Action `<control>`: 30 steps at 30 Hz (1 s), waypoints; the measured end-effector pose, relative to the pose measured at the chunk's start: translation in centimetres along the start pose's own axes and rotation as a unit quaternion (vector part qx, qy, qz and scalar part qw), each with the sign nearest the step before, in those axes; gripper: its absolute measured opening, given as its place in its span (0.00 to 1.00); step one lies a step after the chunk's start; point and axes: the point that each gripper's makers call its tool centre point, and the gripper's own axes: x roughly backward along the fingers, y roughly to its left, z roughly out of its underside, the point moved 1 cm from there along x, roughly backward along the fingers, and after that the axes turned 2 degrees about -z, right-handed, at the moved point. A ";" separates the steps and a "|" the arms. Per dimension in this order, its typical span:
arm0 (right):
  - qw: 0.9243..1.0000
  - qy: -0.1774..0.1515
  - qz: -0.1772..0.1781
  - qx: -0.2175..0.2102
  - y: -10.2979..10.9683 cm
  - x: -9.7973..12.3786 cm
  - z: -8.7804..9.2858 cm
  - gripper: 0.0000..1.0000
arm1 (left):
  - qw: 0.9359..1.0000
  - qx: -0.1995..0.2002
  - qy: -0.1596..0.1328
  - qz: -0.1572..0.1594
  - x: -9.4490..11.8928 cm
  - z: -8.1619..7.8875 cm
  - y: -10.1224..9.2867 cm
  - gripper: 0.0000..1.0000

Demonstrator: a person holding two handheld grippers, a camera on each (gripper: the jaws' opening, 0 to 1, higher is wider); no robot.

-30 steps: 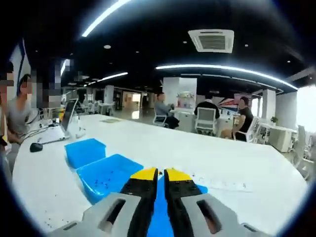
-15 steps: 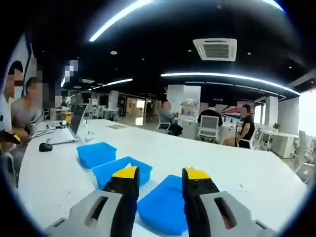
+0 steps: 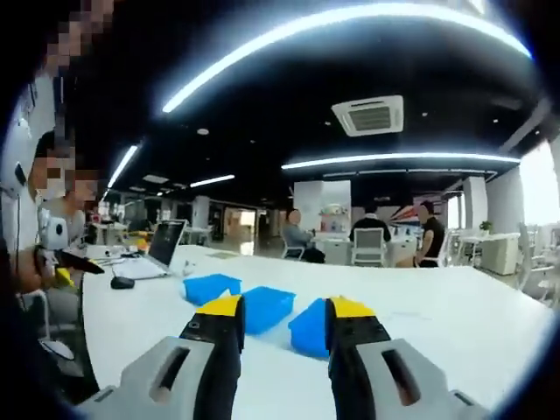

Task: Pick up the resistors one by one and place each resistor into its matching bin, sorting the parts by color and model until every resistor is separated into the correct bin for its type

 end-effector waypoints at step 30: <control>0.929 0.182 -0.250 0.202 5.8 -2.6 1.4 0.35 | 1.000 0.000 0.026 0.004 -0.2 2.0 -0.4 0.70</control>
